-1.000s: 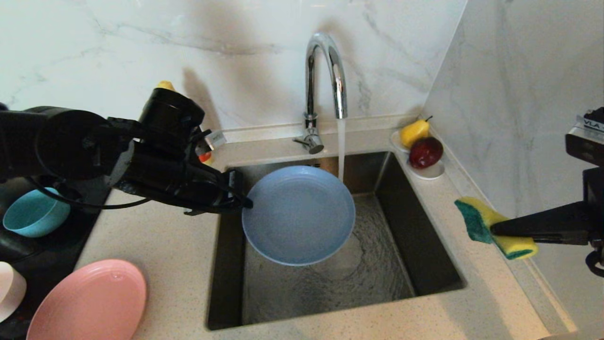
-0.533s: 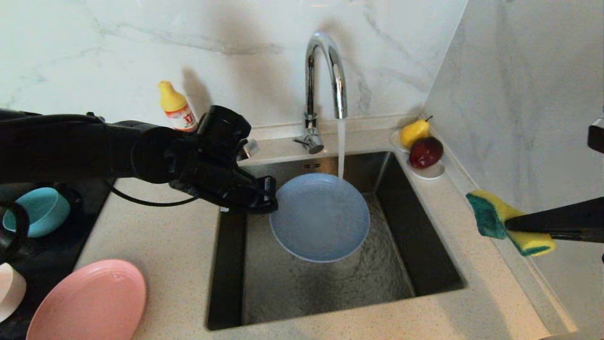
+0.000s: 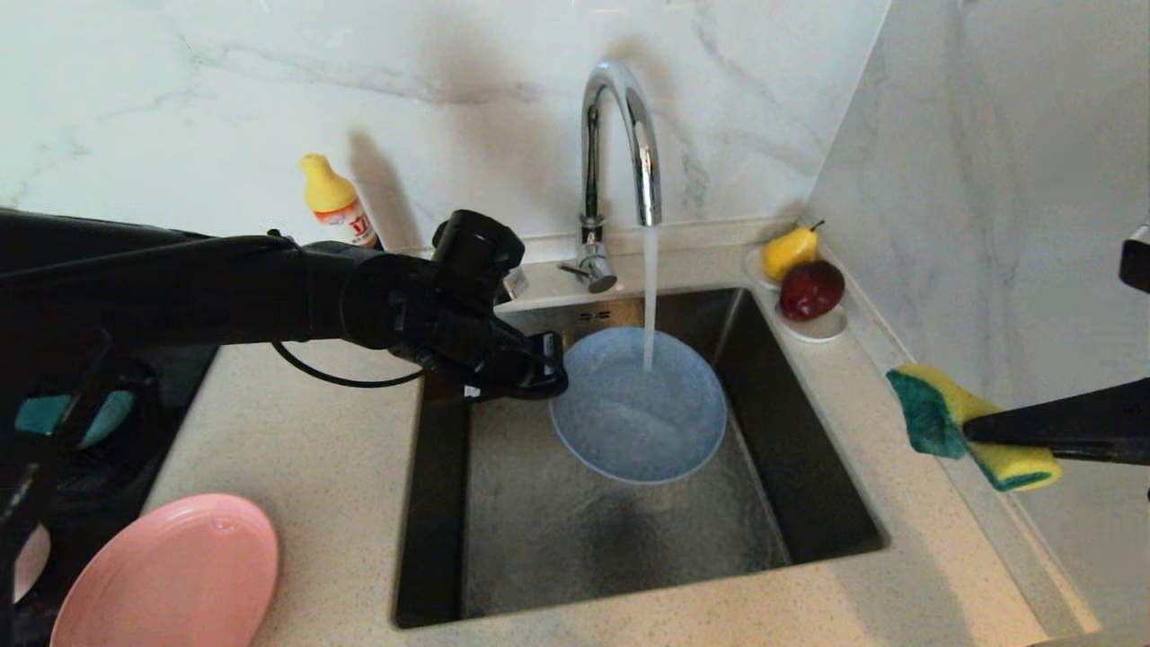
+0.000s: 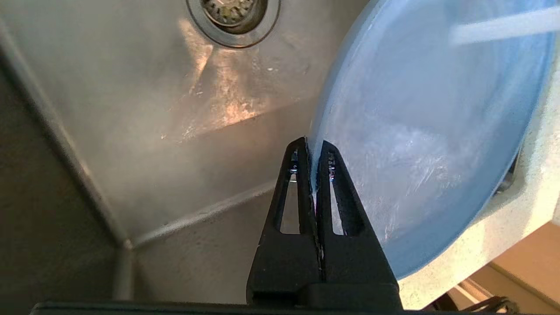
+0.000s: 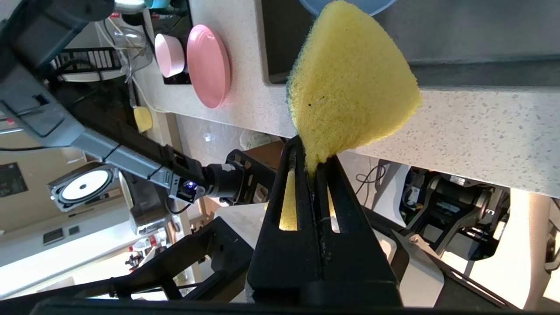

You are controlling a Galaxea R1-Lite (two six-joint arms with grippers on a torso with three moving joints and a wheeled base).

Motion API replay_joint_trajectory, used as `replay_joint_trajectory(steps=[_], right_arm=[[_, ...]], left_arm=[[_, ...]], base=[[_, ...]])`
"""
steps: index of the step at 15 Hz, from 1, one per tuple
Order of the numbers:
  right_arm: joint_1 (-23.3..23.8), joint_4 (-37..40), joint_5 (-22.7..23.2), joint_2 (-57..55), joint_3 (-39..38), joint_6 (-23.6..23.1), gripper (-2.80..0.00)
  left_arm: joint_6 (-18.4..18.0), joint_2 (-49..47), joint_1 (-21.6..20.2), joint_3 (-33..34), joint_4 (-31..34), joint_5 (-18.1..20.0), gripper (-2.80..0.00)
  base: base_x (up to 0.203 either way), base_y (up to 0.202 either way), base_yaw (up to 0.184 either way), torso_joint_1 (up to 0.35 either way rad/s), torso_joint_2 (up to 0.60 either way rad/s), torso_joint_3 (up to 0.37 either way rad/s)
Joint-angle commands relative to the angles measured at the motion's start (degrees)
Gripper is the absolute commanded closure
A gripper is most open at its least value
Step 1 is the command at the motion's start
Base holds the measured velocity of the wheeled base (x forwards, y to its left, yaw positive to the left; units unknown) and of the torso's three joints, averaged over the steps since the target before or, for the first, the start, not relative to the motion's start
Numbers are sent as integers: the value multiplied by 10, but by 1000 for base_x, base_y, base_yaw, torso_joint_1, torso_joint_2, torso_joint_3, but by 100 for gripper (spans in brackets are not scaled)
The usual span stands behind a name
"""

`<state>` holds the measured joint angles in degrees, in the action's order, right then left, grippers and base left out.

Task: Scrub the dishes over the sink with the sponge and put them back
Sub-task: Wash the plate

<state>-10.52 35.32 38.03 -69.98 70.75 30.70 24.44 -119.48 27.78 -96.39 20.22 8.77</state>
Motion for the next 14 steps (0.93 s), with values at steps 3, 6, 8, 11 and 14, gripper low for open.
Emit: replay_joint_trajectory(steps=[3,6,8,11,14], right_arm=[[-1,2,3,-4,-9,2,0],[-3,2,16,-8,-10,2,0],[-4,2,27,-14,-12,2,0],[-6,2,30,-24,-18,2,0],[-6,1,30,-25,-33,0,0]], left_arm=[[2,-8,7,1,9,-41,0],[-2,20,-1,10,26,-127,0],[-8,47,-4,14,29,-168,0],[-28,68,-4,19,23,-255,0],[-37,89,-5,18,23,-311,0]], base=[[0,0,0,0,0,0],[0,0,0,0,0,0],[0,0,0,0,0,0],[0,0,0,0,0,0],[0,0,0,0,0,0]])
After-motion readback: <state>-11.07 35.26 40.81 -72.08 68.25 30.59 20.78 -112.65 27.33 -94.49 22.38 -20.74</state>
